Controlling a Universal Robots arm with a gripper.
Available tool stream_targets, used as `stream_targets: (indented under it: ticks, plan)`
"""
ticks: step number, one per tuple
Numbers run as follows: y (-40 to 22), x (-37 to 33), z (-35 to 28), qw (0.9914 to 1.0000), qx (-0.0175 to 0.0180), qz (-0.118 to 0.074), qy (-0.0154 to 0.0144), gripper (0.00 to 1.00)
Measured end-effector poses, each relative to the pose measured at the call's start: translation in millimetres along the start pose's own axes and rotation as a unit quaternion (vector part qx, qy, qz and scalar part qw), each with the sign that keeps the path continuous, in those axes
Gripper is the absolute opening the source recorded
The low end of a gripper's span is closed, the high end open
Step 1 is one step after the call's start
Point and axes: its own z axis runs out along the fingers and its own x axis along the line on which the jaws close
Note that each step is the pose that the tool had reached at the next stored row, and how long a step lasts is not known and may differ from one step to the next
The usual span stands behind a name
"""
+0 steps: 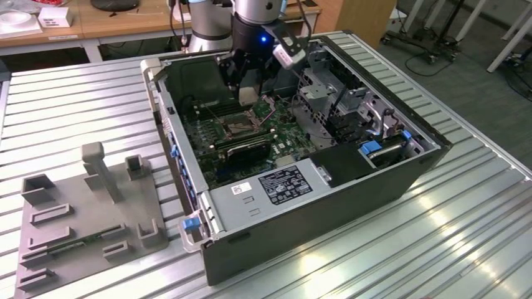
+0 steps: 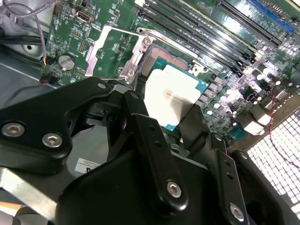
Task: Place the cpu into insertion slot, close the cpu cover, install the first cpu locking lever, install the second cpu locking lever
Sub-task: 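Place the cpu into insertion slot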
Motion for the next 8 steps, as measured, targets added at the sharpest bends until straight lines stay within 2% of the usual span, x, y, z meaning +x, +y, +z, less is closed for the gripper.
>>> stream_targets:
  ticks: [8]
  plan:
    - [-0.1,0.0,1.1,1.0,0.0,0.0,0.0001,0.54]
